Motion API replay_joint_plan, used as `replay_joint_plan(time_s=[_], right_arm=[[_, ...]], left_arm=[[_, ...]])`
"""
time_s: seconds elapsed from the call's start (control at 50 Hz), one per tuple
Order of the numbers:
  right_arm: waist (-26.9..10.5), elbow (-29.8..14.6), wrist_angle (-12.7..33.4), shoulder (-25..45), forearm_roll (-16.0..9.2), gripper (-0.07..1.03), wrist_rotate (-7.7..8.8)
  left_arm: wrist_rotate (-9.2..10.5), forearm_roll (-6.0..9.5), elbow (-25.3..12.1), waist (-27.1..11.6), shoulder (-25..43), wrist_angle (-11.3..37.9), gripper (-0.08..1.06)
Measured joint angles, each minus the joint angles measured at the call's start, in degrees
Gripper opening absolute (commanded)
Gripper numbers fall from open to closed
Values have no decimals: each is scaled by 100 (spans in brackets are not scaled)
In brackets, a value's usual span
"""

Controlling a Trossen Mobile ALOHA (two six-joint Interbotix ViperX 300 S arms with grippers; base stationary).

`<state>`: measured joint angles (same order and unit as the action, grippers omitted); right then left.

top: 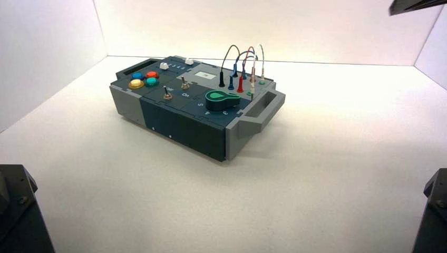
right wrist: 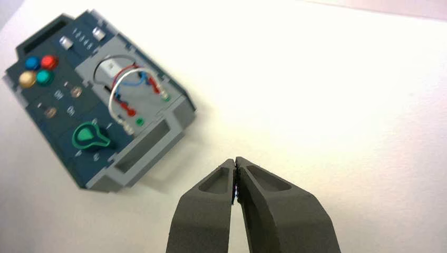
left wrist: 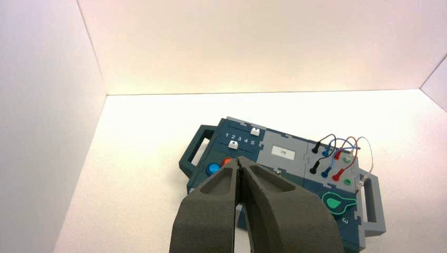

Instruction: Insert the white wire.

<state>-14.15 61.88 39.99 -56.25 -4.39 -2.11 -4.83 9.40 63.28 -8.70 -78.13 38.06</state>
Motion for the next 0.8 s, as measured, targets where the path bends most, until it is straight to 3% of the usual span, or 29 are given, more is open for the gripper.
replay_joint_plan(time_s=[0.36, 0.58, 0.8], right_arm=[[-896, -79, -123, 721, -334, 17, 35], [-1002, 53, -765, 703, -369, 27, 18], [-1002, 290, -1564, 896, -510, 28, -123]], left_arm=[[0, 0, 0, -9, 0, -70, -3], [18, 0, 0, 0, 79, -88, -3], [35, 0, 0, -9, 290, -141, -3]])
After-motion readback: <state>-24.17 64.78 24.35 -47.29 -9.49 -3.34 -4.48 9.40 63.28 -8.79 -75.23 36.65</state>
